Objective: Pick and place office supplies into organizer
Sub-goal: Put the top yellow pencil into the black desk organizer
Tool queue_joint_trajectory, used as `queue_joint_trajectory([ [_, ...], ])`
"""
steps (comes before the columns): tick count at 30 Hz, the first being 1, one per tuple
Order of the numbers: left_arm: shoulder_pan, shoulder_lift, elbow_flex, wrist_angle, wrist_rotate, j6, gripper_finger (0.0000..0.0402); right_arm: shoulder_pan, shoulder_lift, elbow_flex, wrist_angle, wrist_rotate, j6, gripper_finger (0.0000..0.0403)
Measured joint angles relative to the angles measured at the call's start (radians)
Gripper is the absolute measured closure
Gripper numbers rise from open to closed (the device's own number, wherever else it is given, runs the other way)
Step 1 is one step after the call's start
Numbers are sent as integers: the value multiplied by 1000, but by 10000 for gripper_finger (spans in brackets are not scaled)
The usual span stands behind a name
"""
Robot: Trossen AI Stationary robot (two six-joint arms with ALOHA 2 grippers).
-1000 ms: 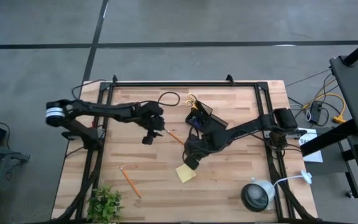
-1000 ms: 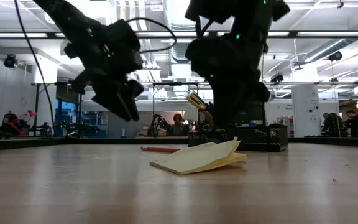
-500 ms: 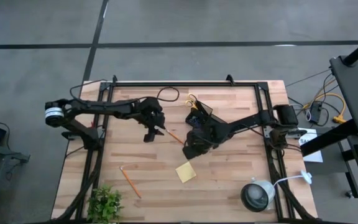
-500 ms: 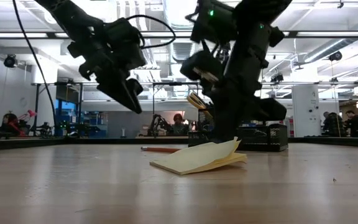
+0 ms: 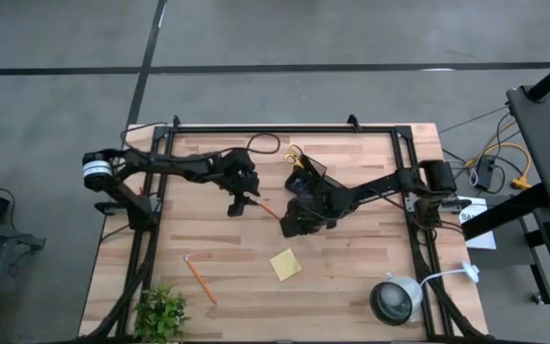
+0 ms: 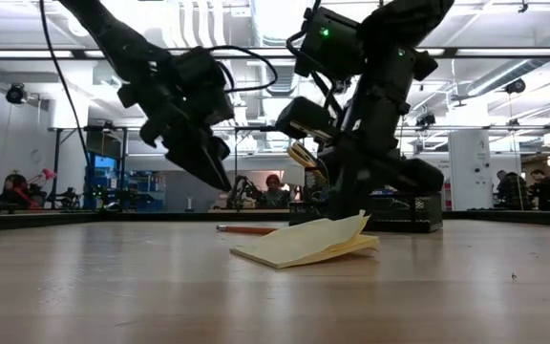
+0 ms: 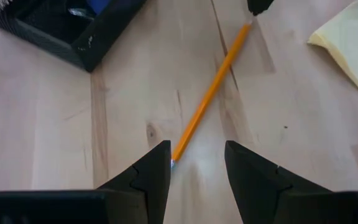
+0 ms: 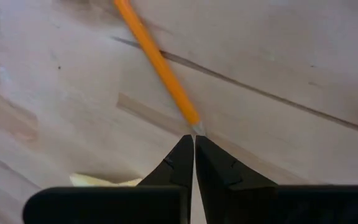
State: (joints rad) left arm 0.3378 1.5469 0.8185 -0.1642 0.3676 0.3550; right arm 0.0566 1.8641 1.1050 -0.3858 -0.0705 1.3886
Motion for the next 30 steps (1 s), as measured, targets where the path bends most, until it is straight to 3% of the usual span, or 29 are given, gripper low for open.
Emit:
queue_joint_trajectory([
  [15,12,12,1,2,0,-1,265,0,41,0,34,47,-1,394],
  [30,17,11,4,3,0,0,265,45,11,47,-73,108,13,394],
])
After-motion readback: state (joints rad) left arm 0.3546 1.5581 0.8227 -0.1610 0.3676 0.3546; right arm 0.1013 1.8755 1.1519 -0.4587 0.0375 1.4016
